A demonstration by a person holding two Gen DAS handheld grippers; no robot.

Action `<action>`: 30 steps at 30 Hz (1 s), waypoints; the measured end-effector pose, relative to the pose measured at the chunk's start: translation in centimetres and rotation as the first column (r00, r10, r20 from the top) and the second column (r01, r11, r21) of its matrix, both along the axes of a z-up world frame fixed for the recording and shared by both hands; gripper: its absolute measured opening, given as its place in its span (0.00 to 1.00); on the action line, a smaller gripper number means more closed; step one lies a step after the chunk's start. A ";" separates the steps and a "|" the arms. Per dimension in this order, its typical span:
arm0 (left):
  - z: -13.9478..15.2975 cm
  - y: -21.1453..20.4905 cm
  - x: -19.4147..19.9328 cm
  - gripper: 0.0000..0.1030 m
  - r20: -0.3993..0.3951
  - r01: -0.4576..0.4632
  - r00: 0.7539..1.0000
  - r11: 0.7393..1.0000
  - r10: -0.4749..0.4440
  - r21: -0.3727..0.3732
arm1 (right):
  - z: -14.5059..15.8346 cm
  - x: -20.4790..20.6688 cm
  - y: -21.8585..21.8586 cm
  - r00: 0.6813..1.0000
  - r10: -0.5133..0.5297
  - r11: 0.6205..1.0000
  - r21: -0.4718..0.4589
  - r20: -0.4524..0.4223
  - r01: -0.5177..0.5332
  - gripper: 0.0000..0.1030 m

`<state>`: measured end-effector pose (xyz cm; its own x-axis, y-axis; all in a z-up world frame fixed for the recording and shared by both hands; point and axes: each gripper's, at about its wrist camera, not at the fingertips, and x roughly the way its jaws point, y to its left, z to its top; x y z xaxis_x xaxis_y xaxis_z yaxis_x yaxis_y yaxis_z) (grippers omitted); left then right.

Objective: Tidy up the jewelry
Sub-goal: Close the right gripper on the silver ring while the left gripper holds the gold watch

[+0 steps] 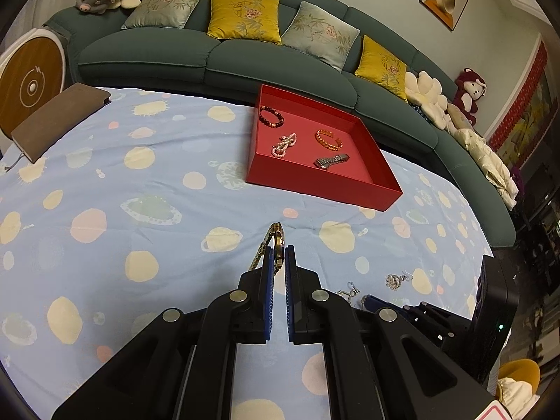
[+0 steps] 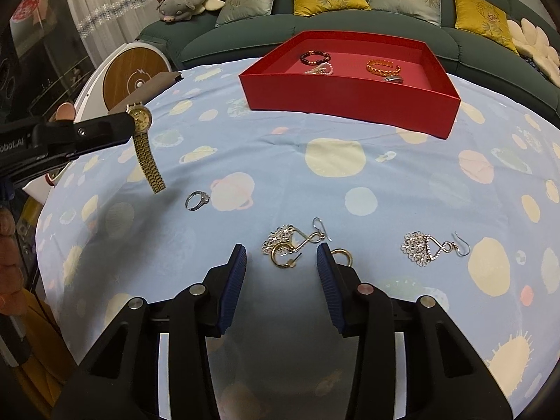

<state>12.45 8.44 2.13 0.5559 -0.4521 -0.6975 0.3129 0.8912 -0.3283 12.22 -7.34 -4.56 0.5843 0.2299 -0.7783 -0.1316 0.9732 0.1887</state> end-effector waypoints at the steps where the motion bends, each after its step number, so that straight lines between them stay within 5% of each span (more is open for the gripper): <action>1: 0.1 0.1 0.0 0.03 0.003 -0.003 1.000 1.000 0.003 -0.002 | 0.0 0.0 0.2 1.000 0.004 1.000 -0.005 0.001 -0.004 0.39; 23: -0.3 4.3 0.3 0.03 -0.006 -0.072 0.997 0.997 0.072 -0.012 | -1.0 4.8 8.3 0.991 0.129 0.991 -0.032 0.029 -0.128 0.39; 30: -1.0 5.6 0.7 0.04 -0.031 -0.083 0.996 0.996 0.083 -0.015 | -1.1 4.9 8.2 0.991 0.123 0.990 -0.077 0.048 -0.119 0.23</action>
<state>13.18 14.00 1.16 0.5708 -0.4171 -0.7072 0.2280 0.9080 -0.3514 17.15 0.87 -5.63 0.5959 0.2446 -0.7649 -0.2573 0.9604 0.1066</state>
